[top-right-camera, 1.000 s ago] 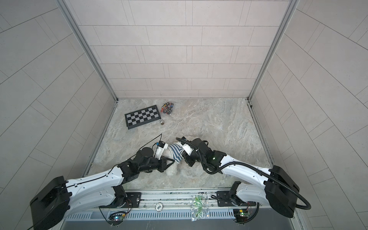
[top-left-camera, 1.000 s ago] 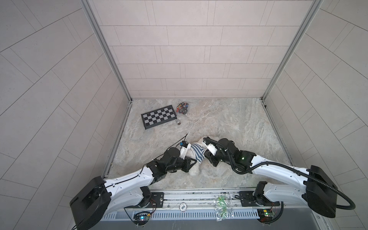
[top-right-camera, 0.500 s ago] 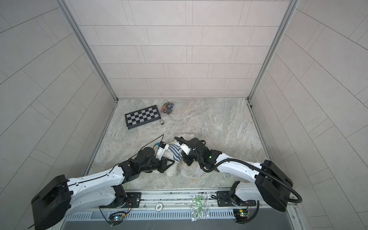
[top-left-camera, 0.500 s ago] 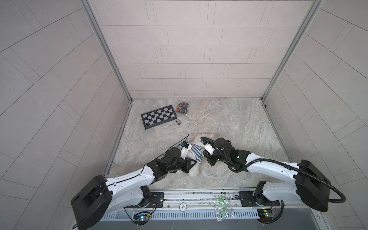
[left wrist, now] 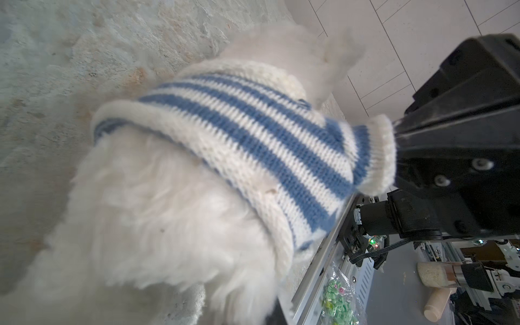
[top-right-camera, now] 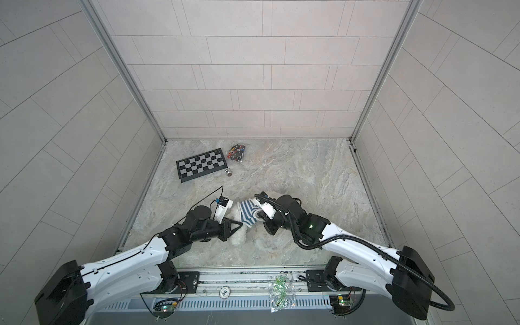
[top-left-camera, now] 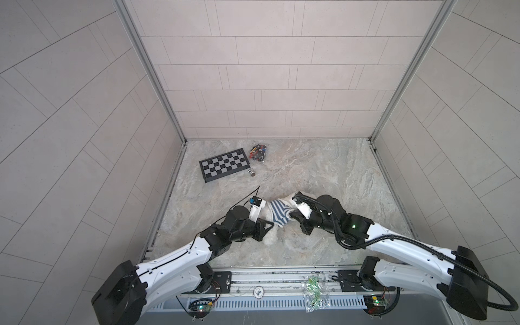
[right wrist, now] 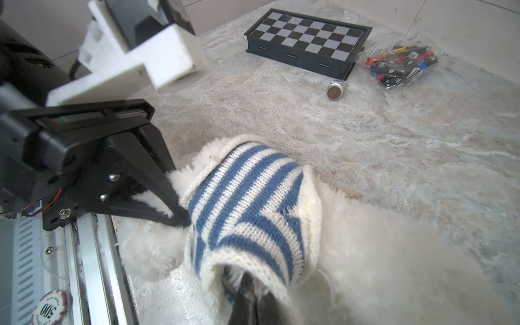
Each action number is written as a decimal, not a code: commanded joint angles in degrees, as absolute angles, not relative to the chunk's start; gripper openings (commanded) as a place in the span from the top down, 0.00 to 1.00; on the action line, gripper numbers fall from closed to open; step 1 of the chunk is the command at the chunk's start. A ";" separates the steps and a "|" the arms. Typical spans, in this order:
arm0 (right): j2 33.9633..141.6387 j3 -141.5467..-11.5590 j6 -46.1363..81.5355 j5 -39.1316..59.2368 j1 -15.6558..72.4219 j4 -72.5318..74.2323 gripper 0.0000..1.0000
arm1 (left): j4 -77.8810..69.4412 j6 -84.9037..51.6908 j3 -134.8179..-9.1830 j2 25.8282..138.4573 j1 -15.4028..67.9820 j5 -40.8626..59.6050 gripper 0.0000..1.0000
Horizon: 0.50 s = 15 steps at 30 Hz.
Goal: Dress the teddy bear
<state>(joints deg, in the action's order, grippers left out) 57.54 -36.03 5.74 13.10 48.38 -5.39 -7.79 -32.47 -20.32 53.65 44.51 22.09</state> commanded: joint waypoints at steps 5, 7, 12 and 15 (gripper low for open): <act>51.59 -33.81 8.60 13.97 46.72 -10.02 1.00 | -3.62 -29.24 -20.43 54.55 41.06 21.91 1.00; 51.02 -33.46 11.30 15.17 46.67 -7.97 1.00 | -3.84 -29.04 -20.99 54.69 41.04 21.97 0.92; 52.10 -33.65 15.40 13.56 46.67 -6.50 1.00 | -4.07 -29.89 -22.88 51.08 41.18 22.58 0.60; 52.88 -34.08 17.05 11.14 46.67 -7.11 1.00 | 0.18 -28.90 -25.00 47.79 41.53 21.73 0.42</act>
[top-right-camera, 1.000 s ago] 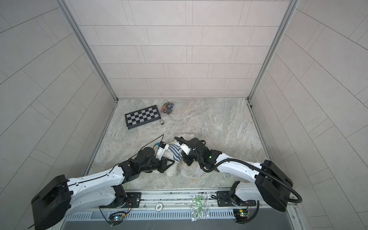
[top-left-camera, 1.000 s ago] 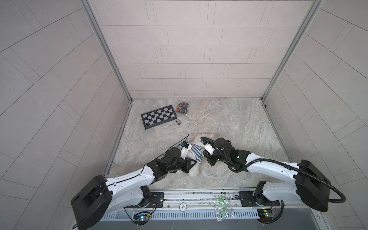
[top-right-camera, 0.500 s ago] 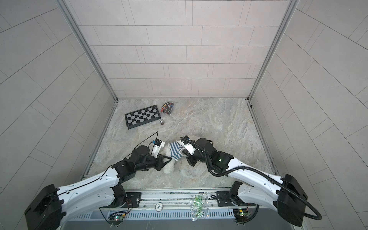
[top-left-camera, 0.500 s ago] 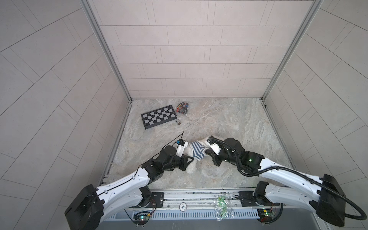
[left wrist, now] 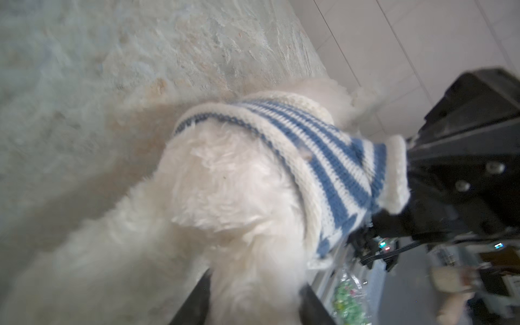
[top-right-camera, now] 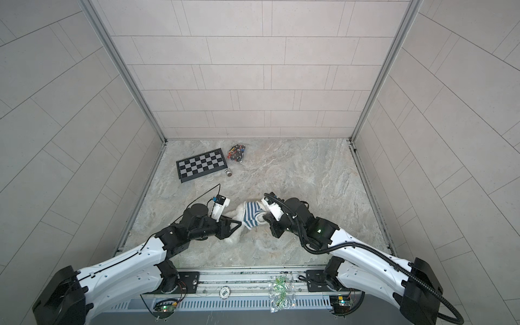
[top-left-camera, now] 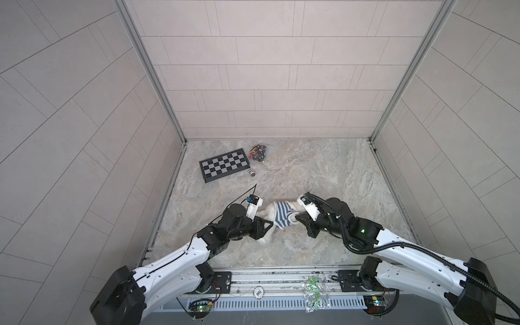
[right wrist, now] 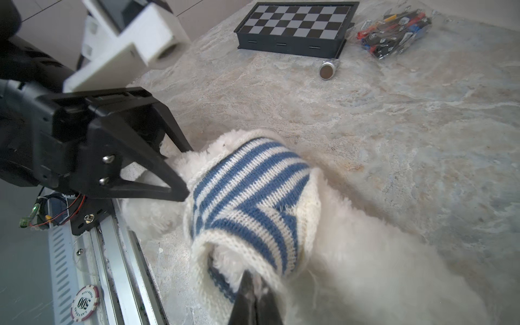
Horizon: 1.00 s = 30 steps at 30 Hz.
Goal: Dress the teddy bear
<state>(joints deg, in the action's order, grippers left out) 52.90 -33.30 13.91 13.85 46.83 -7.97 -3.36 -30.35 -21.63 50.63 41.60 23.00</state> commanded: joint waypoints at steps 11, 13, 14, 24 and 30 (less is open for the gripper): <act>54.69 -34.21 20.39 9.44 46.66 -5.13 1.00 | -1.98 -32.39 -30.83 51.97 52.67 12.31 0.36; 54.35 -34.02 21.04 9.71 46.76 -4.64 1.00 | -2.35 -33.64 -31.23 54.51 53.01 10.24 0.36; 54.18 -33.80 21.33 9.76 46.74 -4.41 1.00 | -2.81 -34.06 -31.21 55.55 53.00 9.59 0.36; 53.82 -33.35 21.58 12.07 47.77 -3.28 1.00 | -11.35 -36.73 -30.85 62.55 53.01 10.08 0.76; 49.13 -34.45 18.27 14.28 48.52 -6.67 1.00 | -10.96 -38.33 -27.49 61.62 49.92 9.48 1.00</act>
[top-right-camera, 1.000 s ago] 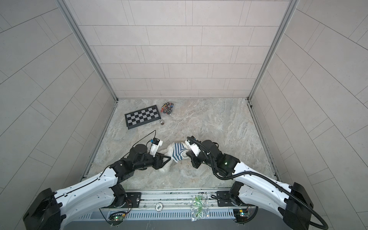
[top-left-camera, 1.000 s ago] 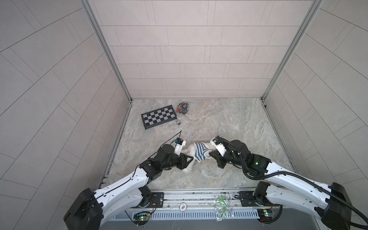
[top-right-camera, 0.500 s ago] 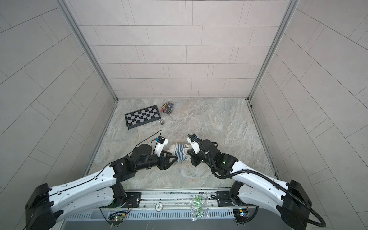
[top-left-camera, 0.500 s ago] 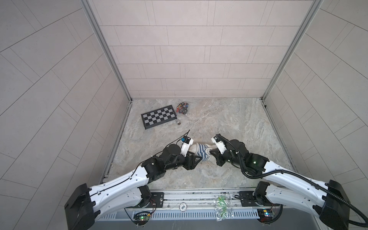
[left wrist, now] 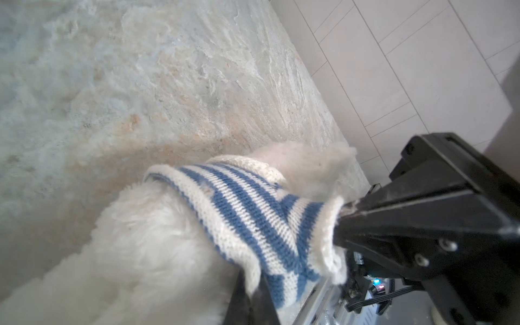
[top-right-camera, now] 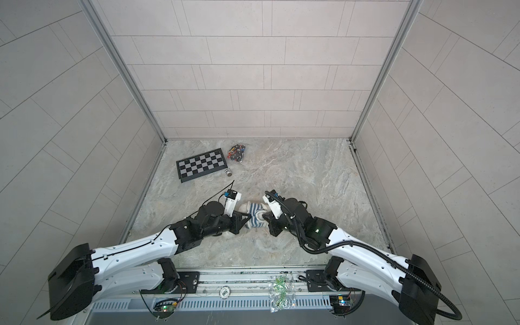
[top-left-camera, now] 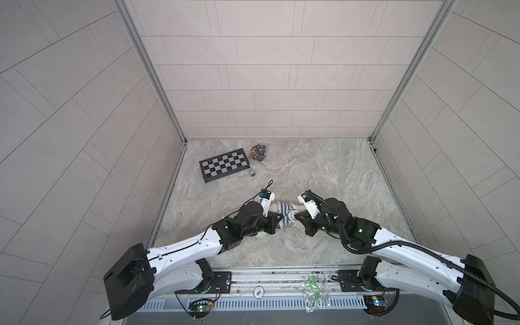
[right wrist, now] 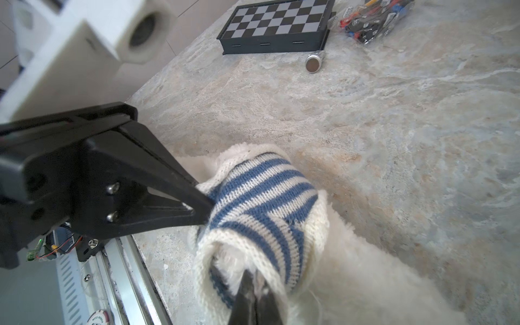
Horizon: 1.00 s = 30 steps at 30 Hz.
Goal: Dress the teddy bear
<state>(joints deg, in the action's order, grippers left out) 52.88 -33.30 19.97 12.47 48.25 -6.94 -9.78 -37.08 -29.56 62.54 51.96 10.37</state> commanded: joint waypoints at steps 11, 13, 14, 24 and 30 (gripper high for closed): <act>43.21 -31.90 20.94 19.23 44.85 -5.92 1.00 | -6.24 -36.40 -22.47 56.17 44.97 9.07 1.00; 43.84 -31.75 21.47 19.20 44.87 -4.69 1.00 | -7.54 -36.31 -22.32 56.39 45.04 10.33 1.00; 45.08 -32.22 21.27 19.03 45.11 -5.11 1.00 | -8.77 -36.43 -22.41 56.80 45.05 11.25 1.00; 50.74 -39.30 13.19 8.92 50.48 -14.86 0.64 | -19.43 -39.80 -25.00 63.33 47.89 16.40 1.00; 51.64 -40.91 7.54 5.37 55.51 -17.29 0.61 | -21.61 -41.20 -25.60 65.09 48.32 17.68 1.00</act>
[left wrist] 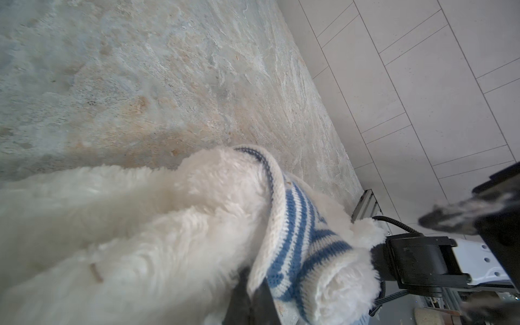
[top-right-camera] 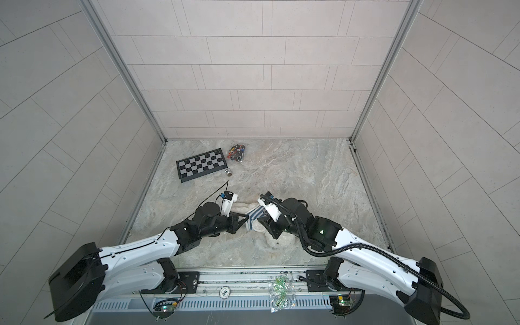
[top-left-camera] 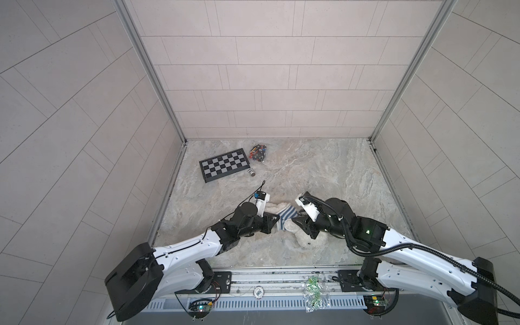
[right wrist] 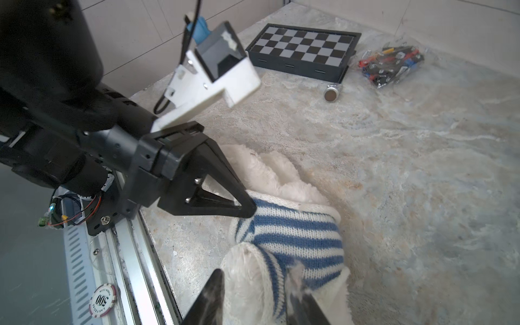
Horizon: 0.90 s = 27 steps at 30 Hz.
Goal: Dress the teddy bear
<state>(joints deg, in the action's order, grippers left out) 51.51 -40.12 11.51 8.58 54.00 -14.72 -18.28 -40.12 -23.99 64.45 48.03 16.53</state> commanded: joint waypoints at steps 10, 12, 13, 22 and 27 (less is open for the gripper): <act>57.69 -42.19 4.13 -0.59 59.61 -17.92 0.62 | -22.76 -42.26 -26.03 65.46 49.00 18.31 1.00; 58.93 -42.58 3.89 -1.36 59.50 -17.53 0.62 | -23.16 -42.45 -26.01 65.64 49.00 18.48 1.00; 59.67 -42.91 3.69 -1.54 59.53 -17.43 0.63 | -23.29 -42.59 -25.99 65.66 48.96 18.54 1.00; 62.94 -44.11 2.20 -0.27 60.16 -17.73 0.65 | -22.85 -42.50 -25.92 65.39 49.01 18.44 1.00; 63.09 -44.30 1.69 -0.28 61.01 -17.84 0.67 | -23.03 -42.49 -26.27 66.26 48.96 18.55 1.00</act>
